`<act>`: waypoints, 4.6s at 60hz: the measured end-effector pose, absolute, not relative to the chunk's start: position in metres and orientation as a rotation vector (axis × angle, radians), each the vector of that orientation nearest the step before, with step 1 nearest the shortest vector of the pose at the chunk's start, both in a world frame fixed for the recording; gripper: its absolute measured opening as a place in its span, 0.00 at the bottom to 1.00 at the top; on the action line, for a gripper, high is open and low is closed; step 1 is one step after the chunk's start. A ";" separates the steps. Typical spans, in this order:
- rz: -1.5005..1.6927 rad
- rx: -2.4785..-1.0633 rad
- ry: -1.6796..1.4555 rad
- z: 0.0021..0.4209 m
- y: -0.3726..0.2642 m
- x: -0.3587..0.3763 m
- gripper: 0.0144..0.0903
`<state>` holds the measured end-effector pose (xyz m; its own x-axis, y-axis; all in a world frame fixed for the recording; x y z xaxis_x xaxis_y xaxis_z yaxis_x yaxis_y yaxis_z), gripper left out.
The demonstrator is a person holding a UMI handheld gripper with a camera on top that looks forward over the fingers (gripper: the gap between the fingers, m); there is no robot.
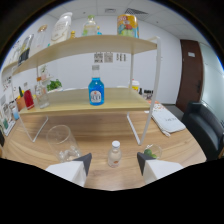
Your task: Make me a cup of Mojito.
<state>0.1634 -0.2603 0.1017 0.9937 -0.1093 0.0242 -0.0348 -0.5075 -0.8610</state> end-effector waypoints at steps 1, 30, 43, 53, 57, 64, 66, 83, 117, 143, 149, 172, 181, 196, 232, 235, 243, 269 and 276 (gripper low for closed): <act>-0.092 -2.093 0.103 0.109 -0.265 0.161 0.94; -0.053 -2.017 0.092 0.190 -0.348 0.051 0.93; -0.024 -1.949 0.056 0.245 -0.344 -0.011 0.93; 0.020 -1.875 0.041 0.304 -0.326 -0.065 0.93; 0.050 -1.853 0.030 0.322 -0.316 -0.087 0.93; 0.100 -1.820 0.014 0.348 -0.294 -0.118 0.93; 0.104 -1.813 0.013 0.352 -0.287 -0.122 0.93; 0.119 -1.768 0.018 0.379 -0.205 -0.148 0.93; 0.041 -1.739 0.008 0.398 -0.088 -0.155 0.54; 0.034 -1.738 -0.021 0.407 -0.112 -0.156 0.49; 0.059 -1.716 -0.030 0.416 -0.135 -0.154 0.49; 0.037 -1.792 0.037 0.340 -0.214 -0.092 0.49; 0.052 -1.882 0.074 0.269 -0.224 -0.072 0.49; 0.139 -1.971 0.187 0.185 -0.224 -0.046 0.49; 1.552 -1.566 1.176 0.223 -0.219 -0.049 0.49; 1.665 -1.476 1.270 0.228 -0.216 -0.046 0.49; 1.841 -1.274 1.460 0.236 -0.212 -0.031 0.48; 1.688 -1.331 1.396 0.239 -0.214 -0.018 0.48; 1.295 -1.531 1.106 0.247 -0.215 -0.011 0.49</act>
